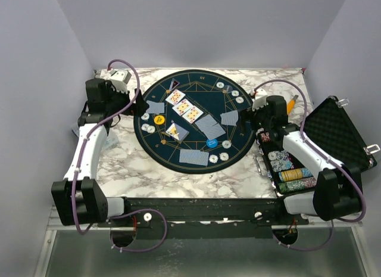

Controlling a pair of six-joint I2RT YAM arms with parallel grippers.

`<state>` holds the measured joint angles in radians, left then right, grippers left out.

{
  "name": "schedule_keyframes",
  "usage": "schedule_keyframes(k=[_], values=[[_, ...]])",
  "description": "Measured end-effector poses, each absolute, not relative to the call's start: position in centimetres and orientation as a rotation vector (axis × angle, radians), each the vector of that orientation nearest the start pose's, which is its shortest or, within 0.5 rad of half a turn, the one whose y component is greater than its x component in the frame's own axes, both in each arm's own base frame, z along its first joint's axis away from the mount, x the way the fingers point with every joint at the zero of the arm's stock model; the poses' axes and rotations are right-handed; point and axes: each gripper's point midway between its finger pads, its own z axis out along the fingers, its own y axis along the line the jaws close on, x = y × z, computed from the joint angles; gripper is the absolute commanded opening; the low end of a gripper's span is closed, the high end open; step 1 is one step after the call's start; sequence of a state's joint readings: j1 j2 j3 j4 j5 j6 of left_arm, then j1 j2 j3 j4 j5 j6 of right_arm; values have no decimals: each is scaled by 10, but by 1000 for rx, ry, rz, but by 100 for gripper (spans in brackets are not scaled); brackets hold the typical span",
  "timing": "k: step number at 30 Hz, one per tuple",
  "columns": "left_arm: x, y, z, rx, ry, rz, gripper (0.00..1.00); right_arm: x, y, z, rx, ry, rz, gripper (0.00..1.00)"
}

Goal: Distribute texas hold em gaming equipment

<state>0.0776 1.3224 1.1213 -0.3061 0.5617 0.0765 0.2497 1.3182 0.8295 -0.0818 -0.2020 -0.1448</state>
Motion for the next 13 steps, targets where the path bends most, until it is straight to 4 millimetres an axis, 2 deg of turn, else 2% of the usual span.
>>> schedule_keyframes(k=[5, 10, 13], values=[[367, -63, 236, 346, 1983, -476, 98, 375, 112, 127, -442, 2126, 283, 100], [361, -62, 217, 330, 2037, -486, 98, 376, 110, 118, -402, 2161, 295, 100], [361, -62, 213, 328, 2049, -490, 98, 376, 110, 118, -389, 2162, 301, 100]])
